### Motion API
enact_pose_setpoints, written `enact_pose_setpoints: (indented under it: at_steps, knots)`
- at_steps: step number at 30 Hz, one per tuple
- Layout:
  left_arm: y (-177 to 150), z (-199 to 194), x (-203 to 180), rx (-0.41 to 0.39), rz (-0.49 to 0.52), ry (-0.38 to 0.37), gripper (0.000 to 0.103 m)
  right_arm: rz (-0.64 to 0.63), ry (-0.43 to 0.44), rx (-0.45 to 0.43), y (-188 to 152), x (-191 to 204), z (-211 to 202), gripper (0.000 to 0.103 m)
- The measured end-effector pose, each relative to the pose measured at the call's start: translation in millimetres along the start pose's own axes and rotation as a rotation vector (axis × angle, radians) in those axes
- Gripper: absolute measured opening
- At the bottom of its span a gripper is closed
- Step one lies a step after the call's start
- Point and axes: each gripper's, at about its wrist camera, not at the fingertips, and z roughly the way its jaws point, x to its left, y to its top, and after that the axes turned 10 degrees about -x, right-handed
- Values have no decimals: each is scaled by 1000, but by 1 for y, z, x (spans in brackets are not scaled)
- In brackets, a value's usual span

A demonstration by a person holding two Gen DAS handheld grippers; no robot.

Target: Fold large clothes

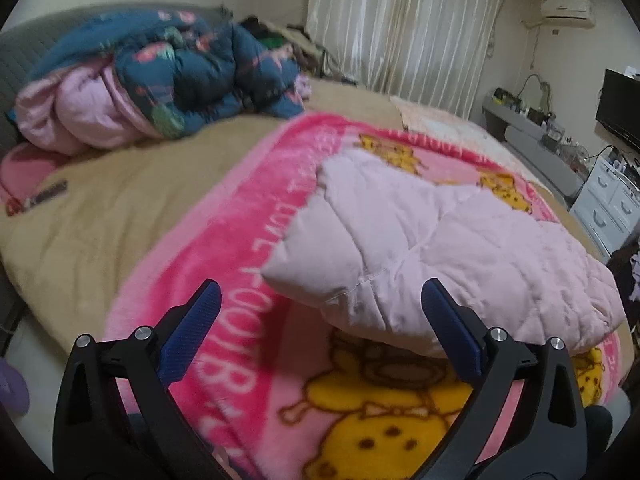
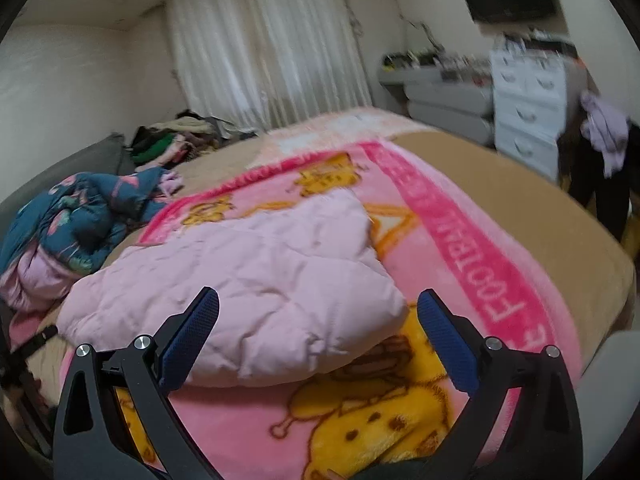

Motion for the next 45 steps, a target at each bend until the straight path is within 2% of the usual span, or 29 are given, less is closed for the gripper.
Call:
enact_pose_setpoints:
  at_steps: [4,7,11,17,25,31,34,45]
  knots:
    - [1,-42,-12,-73,47,-21,94,-63,57,-47,-3,25,-35,99]
    - [-2,-58,-24,-85,68,-51,94,-109,90,-64,-9,42,-54,99]
    - [-14,-73,-43,-60,71,-124,94,-151,126,-55,-20,66,-72,99]
    - [-47,-78,-77,7,96,-215,94,-211,108,-21,-48,87,-83,99]
    - [-73,-78,-104,42,131,-279,94,-197,122,23,-83,94,-89,99]
    - [-86,-72,-111,76,134,-289,94,-186,126,101,-101,95,-73,99]
    - [-89,-69,-112,93,142,-280,94,-186,125,101,-101,93,-70,99]
    - [-87,-72,-113,70,162,-260,94,-223,135,104,-103,97,-68,99]
